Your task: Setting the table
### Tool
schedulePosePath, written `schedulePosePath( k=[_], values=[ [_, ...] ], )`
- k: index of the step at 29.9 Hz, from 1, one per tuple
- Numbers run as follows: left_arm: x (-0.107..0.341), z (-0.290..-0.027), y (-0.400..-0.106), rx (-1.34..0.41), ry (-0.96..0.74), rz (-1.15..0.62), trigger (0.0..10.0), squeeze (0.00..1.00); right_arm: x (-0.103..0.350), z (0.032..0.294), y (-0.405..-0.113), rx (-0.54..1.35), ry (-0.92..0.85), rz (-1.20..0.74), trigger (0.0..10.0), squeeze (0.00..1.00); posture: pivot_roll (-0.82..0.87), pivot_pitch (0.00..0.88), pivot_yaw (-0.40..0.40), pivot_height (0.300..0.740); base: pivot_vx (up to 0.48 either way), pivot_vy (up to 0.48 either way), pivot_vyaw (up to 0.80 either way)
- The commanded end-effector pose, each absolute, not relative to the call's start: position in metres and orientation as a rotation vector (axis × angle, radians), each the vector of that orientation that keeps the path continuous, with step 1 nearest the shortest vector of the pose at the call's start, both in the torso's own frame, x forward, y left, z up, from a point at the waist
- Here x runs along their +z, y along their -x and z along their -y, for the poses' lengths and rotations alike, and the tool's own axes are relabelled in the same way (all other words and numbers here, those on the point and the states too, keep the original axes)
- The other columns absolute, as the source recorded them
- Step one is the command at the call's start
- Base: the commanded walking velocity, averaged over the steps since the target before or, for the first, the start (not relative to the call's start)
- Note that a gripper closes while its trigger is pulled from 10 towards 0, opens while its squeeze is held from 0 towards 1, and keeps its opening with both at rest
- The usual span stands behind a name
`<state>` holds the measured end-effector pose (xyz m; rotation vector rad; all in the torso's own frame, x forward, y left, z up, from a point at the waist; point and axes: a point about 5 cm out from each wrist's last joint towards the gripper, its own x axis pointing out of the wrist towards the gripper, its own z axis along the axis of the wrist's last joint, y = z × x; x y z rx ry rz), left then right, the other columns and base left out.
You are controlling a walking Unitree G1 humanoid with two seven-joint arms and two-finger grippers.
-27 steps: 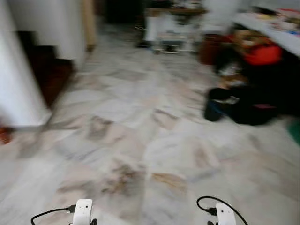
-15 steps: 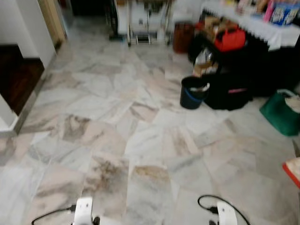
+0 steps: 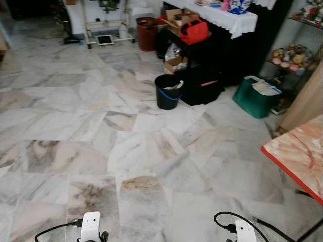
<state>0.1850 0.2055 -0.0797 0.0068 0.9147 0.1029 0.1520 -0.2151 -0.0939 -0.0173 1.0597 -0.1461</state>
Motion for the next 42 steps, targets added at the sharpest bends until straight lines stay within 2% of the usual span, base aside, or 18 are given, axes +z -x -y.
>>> schedulePosePath(
  k=[1,7,33,42],
  values=[
    [-0.0801,-0.2057,-0.1852,0.093,-0.037,-0.932,10.0,0.0,-0.0928,0.2166,-0.1541,-0.163,0.017,-1.055,10.0,0.0,0.09,0.0,-0.048,0.74,0.0,-0.48,-0.75],
    [-0.0805,-0.2042,-0.1853,0.074,-0.054,-0.944,10.0,0.0,-0.0924,0.2184,-0.1543,-0.17,0.018,-1.051,10.0,0.0,0.1,0.0,-0.054,0.74,0.0,-0.446,-0.75],
    [-0.0797,-0.1974,-0.1883,0.06,-0.038,-0.921,10.0,0.0,-0.0904,0.2259,-0.1549,-0.189,0.029,-1.042,10.0,0.0,0.06,0.0,-0.071,0.74,0.0,-0.021,-0.75],
    [-0.0801,-0.2019,-0.1865,0.047,-0.107,-0.94,10.0,0.0,-0.0907,0.2234,-0.1548,-0.178,0.023,-1.026,10.0,0.0,0.04,0.0,-0.054,0.74,0.0,0.0,-0.56]
  ],
)
